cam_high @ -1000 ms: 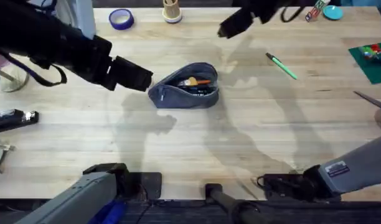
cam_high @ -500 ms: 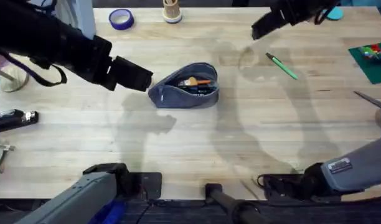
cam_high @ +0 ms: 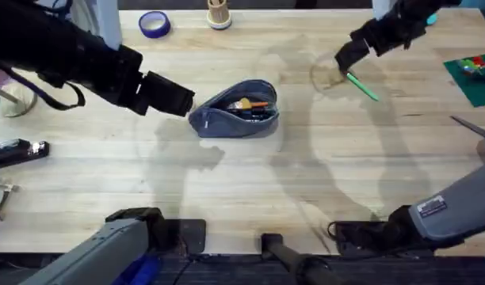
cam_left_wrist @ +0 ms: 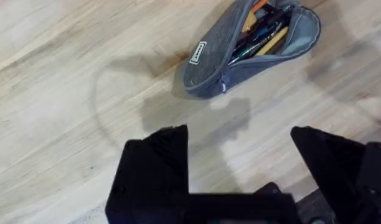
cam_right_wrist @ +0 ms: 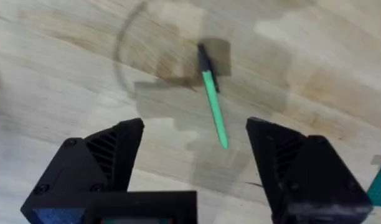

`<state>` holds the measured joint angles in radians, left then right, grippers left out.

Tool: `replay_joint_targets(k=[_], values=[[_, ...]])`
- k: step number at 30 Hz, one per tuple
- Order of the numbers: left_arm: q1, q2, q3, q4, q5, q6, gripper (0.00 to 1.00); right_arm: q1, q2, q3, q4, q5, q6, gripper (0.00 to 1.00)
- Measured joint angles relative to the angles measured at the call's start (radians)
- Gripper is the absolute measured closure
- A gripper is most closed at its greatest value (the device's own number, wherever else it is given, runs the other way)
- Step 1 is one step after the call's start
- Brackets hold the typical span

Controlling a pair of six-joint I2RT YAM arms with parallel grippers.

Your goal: Unzip the bag, pick up the pens from the table one at a time and place them inside, then zip the bag closed.

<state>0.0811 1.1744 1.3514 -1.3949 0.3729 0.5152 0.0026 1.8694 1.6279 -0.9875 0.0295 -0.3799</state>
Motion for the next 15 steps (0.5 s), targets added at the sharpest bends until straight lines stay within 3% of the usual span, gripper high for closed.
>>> replay_joint_targets(k=[15], values=[[0.0, 0.0, 0.0, 0.0, 0.0, 0.0, 0.006, -0.094, 0.0, -0.203, 0.178, -0.016, 0.01, 0.005]])
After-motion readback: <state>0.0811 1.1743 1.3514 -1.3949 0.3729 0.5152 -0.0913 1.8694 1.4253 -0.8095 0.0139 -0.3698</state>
